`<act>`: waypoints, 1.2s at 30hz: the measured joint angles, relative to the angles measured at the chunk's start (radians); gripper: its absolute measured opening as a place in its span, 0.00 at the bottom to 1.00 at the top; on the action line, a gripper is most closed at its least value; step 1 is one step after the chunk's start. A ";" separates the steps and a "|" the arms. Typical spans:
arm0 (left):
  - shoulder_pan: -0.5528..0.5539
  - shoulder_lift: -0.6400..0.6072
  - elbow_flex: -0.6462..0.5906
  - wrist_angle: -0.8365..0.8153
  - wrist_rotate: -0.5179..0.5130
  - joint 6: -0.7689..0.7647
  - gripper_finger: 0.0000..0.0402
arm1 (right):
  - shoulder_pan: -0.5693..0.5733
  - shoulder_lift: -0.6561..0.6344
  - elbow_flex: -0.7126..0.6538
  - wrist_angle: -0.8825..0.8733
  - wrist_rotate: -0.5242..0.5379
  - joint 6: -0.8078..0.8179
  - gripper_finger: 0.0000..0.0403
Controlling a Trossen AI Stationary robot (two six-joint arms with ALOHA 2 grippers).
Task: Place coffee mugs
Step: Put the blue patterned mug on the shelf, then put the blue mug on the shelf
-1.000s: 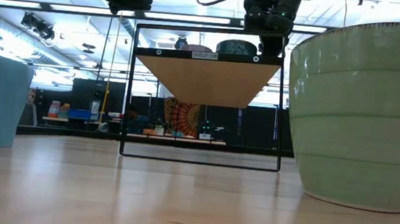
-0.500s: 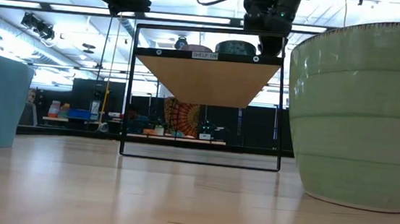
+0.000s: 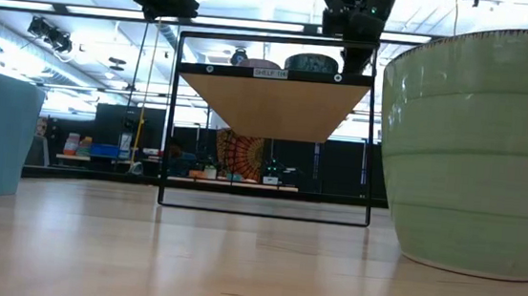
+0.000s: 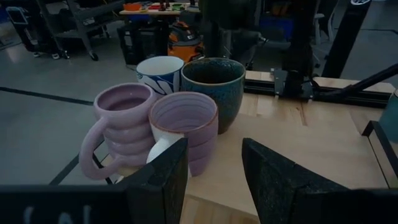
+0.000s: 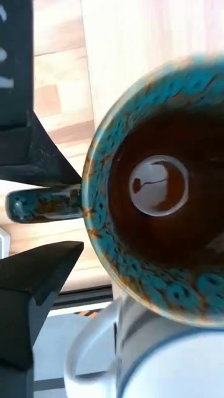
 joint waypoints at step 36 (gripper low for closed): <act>-0.652 -0.028 -0.001 -0.702 -0.230 -0.476 0.39 | 0.615 -0.556 -0.696 0.450 0.331 0.638 0.62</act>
